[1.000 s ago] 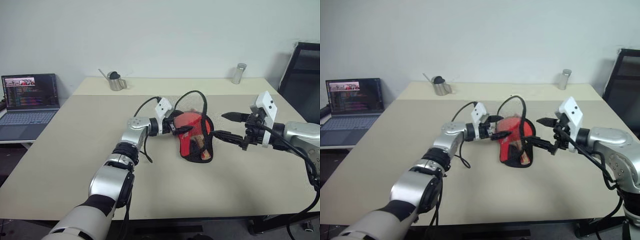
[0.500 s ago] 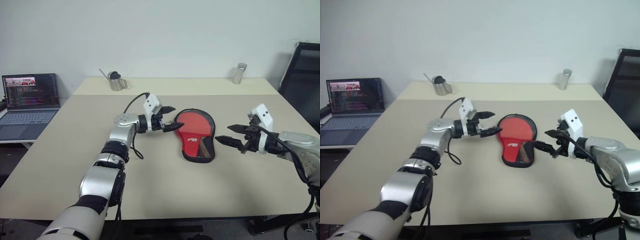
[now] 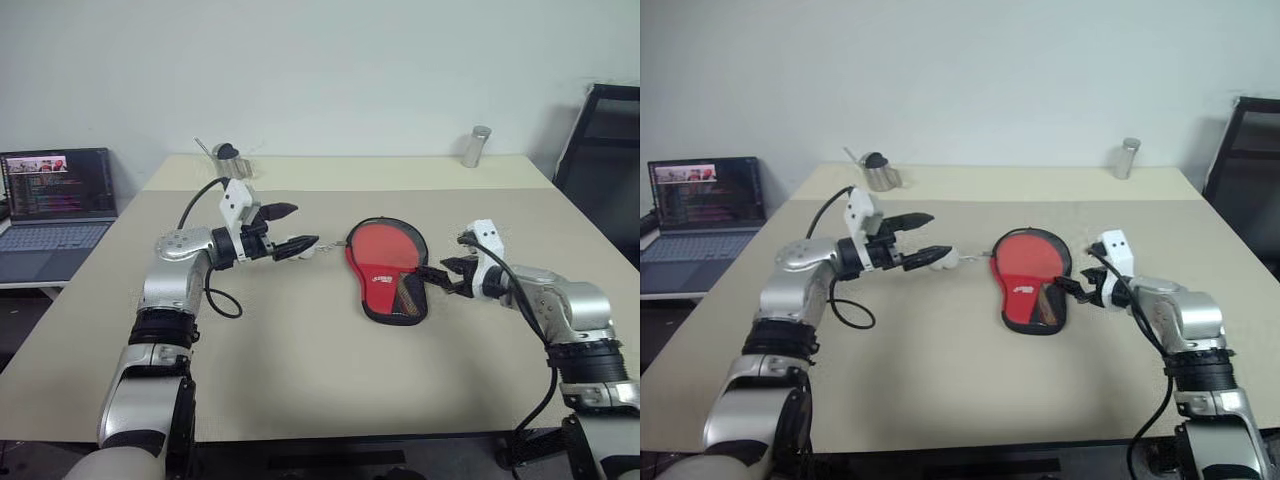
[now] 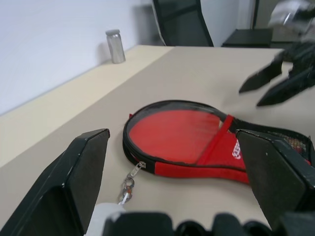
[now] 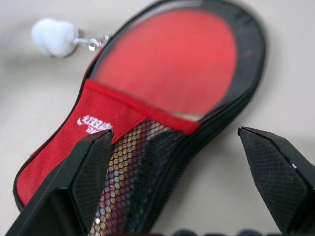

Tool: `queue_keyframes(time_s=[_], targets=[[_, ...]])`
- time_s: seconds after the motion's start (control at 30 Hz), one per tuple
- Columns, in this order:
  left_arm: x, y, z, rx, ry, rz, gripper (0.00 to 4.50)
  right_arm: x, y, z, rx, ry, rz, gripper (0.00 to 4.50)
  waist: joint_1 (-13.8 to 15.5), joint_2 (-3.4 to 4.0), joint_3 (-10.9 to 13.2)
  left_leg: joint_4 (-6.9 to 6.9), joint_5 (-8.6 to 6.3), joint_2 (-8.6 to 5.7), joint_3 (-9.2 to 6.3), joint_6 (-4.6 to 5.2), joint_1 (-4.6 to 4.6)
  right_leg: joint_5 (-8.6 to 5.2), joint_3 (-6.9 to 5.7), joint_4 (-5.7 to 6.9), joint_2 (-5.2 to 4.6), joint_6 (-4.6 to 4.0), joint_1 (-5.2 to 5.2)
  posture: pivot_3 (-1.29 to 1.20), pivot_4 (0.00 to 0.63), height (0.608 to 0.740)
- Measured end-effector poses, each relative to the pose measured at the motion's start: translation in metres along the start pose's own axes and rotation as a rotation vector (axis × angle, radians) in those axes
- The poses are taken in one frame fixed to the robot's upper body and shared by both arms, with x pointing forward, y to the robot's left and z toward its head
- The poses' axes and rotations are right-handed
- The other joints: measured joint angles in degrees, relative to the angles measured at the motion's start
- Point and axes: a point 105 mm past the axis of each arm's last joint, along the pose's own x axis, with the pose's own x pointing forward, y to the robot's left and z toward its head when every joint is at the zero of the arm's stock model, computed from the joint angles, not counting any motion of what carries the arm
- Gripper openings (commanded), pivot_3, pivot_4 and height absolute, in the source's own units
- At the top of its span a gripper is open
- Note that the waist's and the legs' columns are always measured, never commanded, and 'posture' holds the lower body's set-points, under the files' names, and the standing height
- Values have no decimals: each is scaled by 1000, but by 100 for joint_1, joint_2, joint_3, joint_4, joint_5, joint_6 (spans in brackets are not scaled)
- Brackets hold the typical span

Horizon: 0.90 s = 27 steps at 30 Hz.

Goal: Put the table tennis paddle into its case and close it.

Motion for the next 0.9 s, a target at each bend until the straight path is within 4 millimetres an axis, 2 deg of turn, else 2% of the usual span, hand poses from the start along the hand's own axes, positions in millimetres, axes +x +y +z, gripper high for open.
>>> queue_keyframes(time_s=[0.33, 0.77, 0.9], targets=[[2, -3, 4, 2, 6, 29, 4500, 22, -13, -15, -2, 41, -61, 4465, -19, 0, 0, -1, 0, 1, 3, 0, 1, 1, 2, 0, 0, -1, 0, 0, 150, 740], [6, -6, 1, -8, 5, 26, 4500, 44, -8, -15, -10, 36, -29, 4465, -59, -1, -1, -1, 0, 4, 26, 0, 31, 3, 30, 30, 0, -4, 3, 0, 150, 740], [5, -6, 0, -6, 8, 29, 4500, 49, -2, -17, -14, 39, -10, 3280, -65, -2, -2, -2, 0, 8, 39, 0, 53, 2, 45, 59, 3, -3, 3, 0, 150, 740]])
